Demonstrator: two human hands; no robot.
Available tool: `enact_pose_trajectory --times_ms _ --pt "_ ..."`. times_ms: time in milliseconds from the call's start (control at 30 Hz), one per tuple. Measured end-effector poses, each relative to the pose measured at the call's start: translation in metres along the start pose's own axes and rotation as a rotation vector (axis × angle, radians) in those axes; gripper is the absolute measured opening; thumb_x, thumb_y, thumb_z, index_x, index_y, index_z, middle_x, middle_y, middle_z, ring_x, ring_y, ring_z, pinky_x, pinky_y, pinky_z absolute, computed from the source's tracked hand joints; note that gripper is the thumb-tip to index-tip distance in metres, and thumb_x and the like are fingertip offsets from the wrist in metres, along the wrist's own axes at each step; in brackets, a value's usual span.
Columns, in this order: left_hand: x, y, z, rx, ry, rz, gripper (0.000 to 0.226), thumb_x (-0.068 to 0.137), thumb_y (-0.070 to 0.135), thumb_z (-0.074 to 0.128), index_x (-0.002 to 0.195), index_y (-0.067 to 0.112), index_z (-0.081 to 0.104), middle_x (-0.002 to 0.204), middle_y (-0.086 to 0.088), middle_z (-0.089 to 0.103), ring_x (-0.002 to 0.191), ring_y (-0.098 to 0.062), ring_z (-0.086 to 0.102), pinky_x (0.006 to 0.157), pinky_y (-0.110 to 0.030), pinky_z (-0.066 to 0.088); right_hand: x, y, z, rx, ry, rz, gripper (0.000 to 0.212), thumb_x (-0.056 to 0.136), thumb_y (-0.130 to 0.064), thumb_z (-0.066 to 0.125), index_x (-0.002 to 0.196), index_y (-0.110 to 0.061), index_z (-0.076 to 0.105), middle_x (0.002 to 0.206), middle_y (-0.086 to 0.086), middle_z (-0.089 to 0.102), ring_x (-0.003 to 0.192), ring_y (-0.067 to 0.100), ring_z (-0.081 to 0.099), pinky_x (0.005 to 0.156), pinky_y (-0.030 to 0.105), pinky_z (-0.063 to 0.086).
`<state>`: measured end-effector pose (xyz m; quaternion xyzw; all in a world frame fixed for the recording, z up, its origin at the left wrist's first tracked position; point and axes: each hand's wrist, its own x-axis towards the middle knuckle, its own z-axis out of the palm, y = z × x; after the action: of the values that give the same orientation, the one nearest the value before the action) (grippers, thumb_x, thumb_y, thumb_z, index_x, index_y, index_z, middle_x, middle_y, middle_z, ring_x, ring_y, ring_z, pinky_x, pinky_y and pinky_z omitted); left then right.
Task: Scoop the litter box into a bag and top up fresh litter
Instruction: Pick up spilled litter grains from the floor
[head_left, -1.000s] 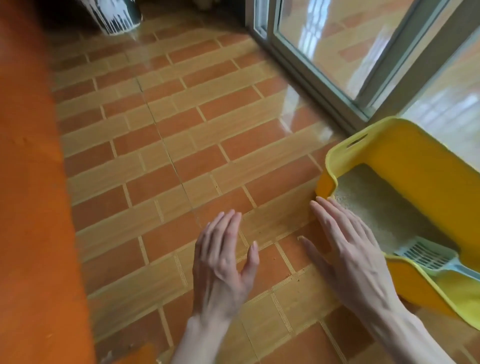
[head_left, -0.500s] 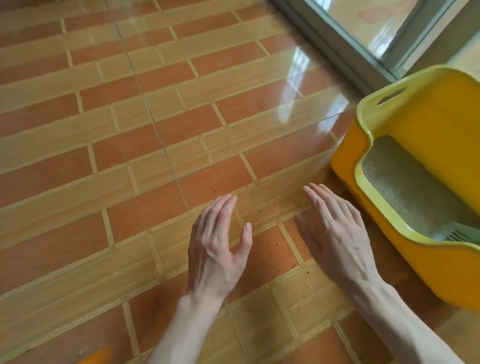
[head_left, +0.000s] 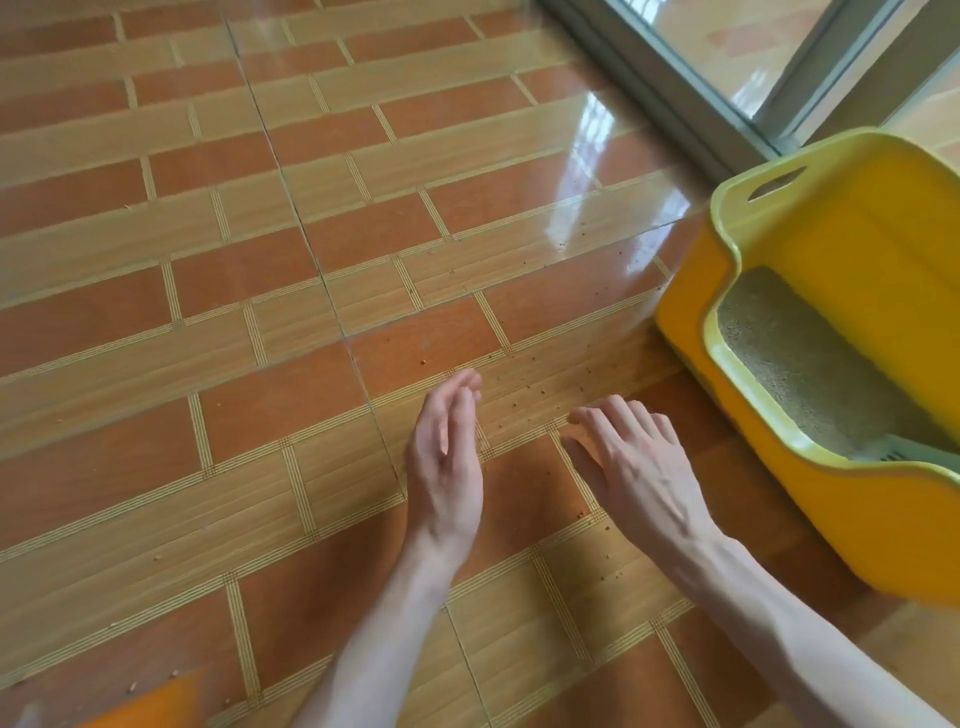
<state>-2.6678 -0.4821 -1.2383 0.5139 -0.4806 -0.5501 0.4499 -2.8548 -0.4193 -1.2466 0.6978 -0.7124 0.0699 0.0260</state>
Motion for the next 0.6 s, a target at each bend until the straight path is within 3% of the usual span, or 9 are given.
enact_pose_trajectory --times_ms 133,267,467,600 --pt "0.002 0.007 -0.002 -0.308 0.081 -0.284 0.041 0.111 0.038 0.036 0.129 0.017 0.065 0.124 0.003 0.074 0.115 -0.014 0.07 0.105 -0.041 0.052 0.0 -0.001 0.004 -0.033 -0.046 -0.118 0.028 0.106 -0.04 0.044 0.107 -0.017 0.061 0.102 0.0 0.062 0.087 0.021 0.06 0.075 0.034 0.049" --pt "0.006 0.009 -0.008 -0.568 0.086 -0.442 0.048 0.11 0.042 0.032 0.13 0.011 0.063 0.124 -0.005 0.075 0.116 -0.022 0.071 0.107 -0.044 0.051 0.007 -0.005 0.01 -0.073 -0.081 -0.252 0.037 0.106 -0.044 0.033 0.095 -0.018 0.057 0.088 0.0 0.061 0.076 0.021 0.059 0.069 0.035 0.047" --pt "0.012 0.014 -0.01 -0.82 0.085 -0.617 0.054 0.108 0.047 0.035 0.132 0.005 0.06 0.128 -0.014 0.072 0.118 -0.029 0.07 0.106 -0.044 0.05 0.008 -0.002 0.024 -0.122 -0.099 -0.392 0.011 0.099 -0.023 0.049 0.095 -0.017 0.057 0.081 0.003 0.057 0.068 0.025 0.055 0.065 0.039 0.044" --pt "0.009 0.023 -0.011 -0.846 0.062 -0.672 0.058 0.107 0.048 0.037 0.135 0.004 0.06 0.13 -0.017 0.07 0.122 -0.032 0.067 0.111 -0.045 0.047 0.011 -0.007 0.022 -0.123 -0.149 -0.364 0.004 0.088 -0.015 0.061 0.087 -0.015 0.057 0.072 0.004 0.059 0.06 0.026 0.057 0.061 0.038 0.044"
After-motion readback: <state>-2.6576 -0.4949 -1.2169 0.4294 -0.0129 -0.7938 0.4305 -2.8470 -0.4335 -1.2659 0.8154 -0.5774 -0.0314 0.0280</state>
